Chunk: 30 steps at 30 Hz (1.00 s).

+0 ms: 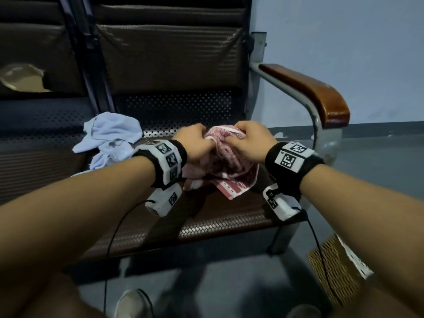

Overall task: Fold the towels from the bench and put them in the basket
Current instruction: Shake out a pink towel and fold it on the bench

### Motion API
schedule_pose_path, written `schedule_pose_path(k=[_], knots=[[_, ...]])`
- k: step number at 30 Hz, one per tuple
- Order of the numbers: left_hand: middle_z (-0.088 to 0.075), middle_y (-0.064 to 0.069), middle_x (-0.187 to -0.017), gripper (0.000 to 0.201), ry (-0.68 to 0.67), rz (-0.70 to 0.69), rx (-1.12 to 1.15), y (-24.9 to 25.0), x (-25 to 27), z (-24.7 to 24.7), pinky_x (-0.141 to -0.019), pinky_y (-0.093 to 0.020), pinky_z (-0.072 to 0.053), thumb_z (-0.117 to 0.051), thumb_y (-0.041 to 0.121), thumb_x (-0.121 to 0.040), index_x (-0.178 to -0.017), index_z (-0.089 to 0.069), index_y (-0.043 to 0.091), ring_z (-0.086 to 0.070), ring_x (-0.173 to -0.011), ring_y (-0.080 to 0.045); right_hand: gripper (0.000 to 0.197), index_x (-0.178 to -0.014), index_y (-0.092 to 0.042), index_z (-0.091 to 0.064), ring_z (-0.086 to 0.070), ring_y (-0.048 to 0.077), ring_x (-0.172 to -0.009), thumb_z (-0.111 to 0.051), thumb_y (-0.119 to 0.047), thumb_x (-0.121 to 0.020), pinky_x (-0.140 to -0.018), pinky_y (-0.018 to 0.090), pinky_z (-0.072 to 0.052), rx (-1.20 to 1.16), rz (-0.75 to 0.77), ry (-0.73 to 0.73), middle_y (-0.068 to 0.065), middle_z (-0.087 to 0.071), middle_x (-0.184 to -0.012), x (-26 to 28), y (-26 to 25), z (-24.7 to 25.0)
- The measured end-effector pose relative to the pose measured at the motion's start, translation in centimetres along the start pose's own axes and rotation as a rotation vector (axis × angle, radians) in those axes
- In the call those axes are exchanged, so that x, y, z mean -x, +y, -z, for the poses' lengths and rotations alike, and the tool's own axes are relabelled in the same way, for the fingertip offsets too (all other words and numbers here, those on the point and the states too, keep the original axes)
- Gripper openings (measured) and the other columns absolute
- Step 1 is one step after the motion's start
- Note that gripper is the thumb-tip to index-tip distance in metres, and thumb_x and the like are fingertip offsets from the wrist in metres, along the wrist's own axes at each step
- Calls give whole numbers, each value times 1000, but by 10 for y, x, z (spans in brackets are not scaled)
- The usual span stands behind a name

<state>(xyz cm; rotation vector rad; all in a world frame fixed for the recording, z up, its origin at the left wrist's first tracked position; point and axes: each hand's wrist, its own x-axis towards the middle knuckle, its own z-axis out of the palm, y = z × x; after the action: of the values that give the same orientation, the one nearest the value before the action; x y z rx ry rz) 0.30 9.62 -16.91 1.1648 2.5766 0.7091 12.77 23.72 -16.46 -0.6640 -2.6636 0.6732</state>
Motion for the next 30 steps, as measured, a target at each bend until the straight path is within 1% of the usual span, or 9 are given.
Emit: schedule_pose_path(k=[3, 6, 9, 11, 14, 19, 22, 26, 30], knots=[[-75, -4, -89, 31, -288, 16, 365, 7, 4, -2, -68, -27, -55, -62, 36, -73, -99, -68, 22, -70, -82, -21, 14, -102, -28, -67, -65, 21, -97, -62, -26, -90, -86, 36, -51, -29, 79, 38, -3, -72, -98, 1, -2, 1], [-62, -9, -115, 50, -17, -63, 120, 3, -1, -4, -97, -41, -47, -56, 40, -76, -124, -59, 26, -57, -110, -28, 30, -101, -33, -70, -65, 15, -95, -57, -12, -84, -88, 35, -52, -103, 146, 39, -8, -72, -96, 1, -9, 6], [-43, -7, -132, 47, 160, -173, -1, -3, -6, -3, -108, -43, -38, -67, 28, -80, -125, -57, 30, -38, -127, -31, 34, -85, -34, -72, -66, 11, -87, -56, -4, -79, -82, 32, -52, -191, 164, 68, -10, -71, -83, 0, -13, 13], [-53, -4, -127, 30, 206, -264, 23, -4, -7, 0, -98, -39, -44, -70, 19, -78, -107, -63, 22, -47, -120, -27, 38, -74, -37, -69, -65, 10, -81, -55, -1, -78, -78, 31, -52, -179, 154, 100, -12, -69, -75, -1, -12, 17], [-56, 3, -71, 27, 217, -299, 49, -5, -8, 3, -60, -32, -38, -72, 13, -74, -71, -46, 20, -52, -66, -15, 37, -77, -36, -69, -65, 14, -83, -55, -1, -79, -77, 32, -53, -85, 94, 189, -10, -69, -78, -2, -9, 22], [-61, 1, -79, 51, 162, -264, 117, -3, -2, 1, -58, -34, -46, -85, 40, -71, -94, -45, 22, -54, -66, -16, 13, -84, -29, -58, -60, 22, -81, -62, -17, -80, -67, 35, -47, 42, -56, 275, -12, -57, -72, -4, 3, 20], [-62, 6, -76, 47, 150, -244, 76, 3, -2, 1, -54, -29, -42, -77, 61, -73, -89, -53, 23, -59, -69, -14, 11, -82, -29, -56, -60, 24, -80, -67, -31, -80, -66, 33, -44, 47, -136, 271, -13, -54, -72, -6, 6, 19], [-63, -4, -88, 11, 352, -29, 115, 1, -8, 10, -66, -30, -38, -53, 32, -94, -94, -54, 20, -58, -80, -26, 25, -86, -28, -58, -57, 10, -73, -72, -47, -82, -61, 31, -43, -79, 62, 178, -11, -60, -75, -2, 1, 14], [-62, -9, -106, 28, 392, 221, 277, -5, -13, 26, -75, -33, -42, -44, 15, -93, -114, -60, 6, -58, -94, -27, 12, -106, -26, -63, -63, 12, -79, -55, -30, -99, -69, 29, -42, -48, 290, 141, -9, -68, -85, 5, -9, 9]])
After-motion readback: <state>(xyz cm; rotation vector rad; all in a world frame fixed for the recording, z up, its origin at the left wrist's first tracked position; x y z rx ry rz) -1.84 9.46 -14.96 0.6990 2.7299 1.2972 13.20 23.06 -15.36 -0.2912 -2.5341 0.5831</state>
